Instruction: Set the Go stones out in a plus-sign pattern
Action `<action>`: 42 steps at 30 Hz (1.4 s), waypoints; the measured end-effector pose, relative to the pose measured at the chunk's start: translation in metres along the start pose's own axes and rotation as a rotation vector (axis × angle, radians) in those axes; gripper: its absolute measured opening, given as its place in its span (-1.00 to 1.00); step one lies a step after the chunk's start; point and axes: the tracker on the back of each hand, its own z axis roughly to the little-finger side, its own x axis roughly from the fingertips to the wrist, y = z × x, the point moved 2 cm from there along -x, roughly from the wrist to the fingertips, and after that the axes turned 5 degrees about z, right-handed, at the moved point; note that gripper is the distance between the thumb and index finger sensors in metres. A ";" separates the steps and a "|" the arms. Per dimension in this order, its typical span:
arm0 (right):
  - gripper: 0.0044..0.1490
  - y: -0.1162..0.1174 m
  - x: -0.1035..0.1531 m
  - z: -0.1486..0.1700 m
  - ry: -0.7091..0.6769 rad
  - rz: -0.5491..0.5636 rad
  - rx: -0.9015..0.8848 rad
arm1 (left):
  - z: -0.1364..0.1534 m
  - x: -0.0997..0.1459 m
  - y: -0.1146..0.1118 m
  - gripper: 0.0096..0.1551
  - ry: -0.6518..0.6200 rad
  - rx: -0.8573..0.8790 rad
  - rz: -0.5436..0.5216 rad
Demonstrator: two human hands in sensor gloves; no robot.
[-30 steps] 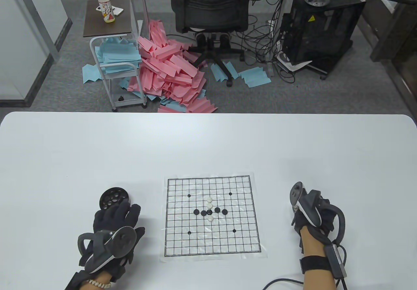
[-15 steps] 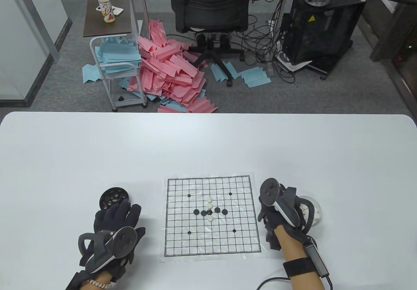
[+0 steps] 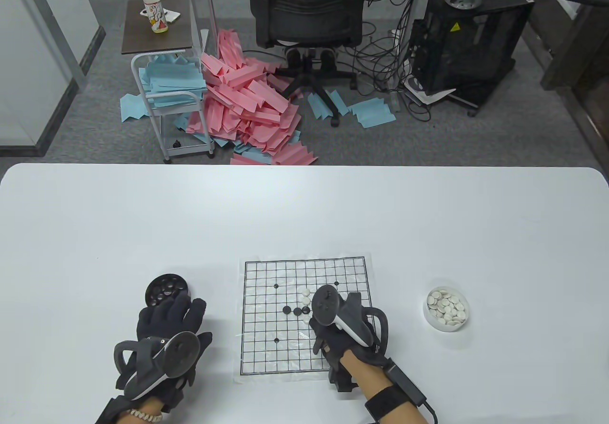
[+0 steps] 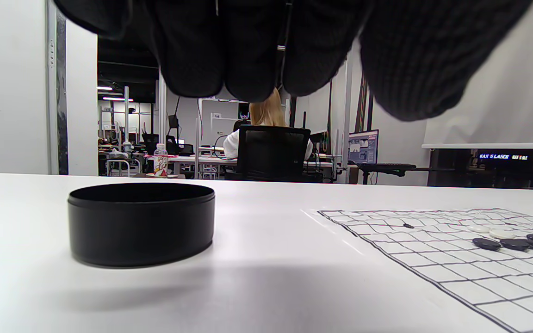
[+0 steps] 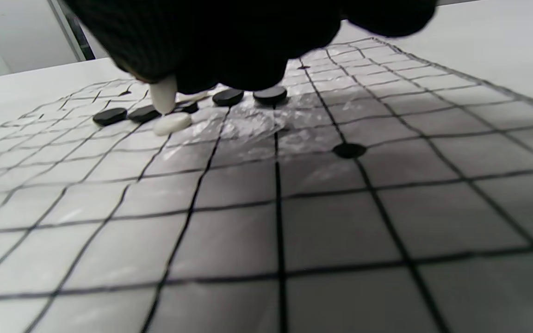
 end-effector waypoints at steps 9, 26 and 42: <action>-0.55 0.011 0.002 -0.006 0.014 -0.011 0.008 | 0.000 0.000 0.000 -0.14 -0.001 0.000 -0.004; -0.54 0.009 0.003 -0.007 0.036 0.030 0.106 | 0.000 0.001 0.000 -0.14 -0.003 0.002 -0.005; -0.34 -0.047 0.014 0.026 0.003 0.251 0.098 | -0.001 0.001 0.000 -0.14 -0.007 0.009 -0.001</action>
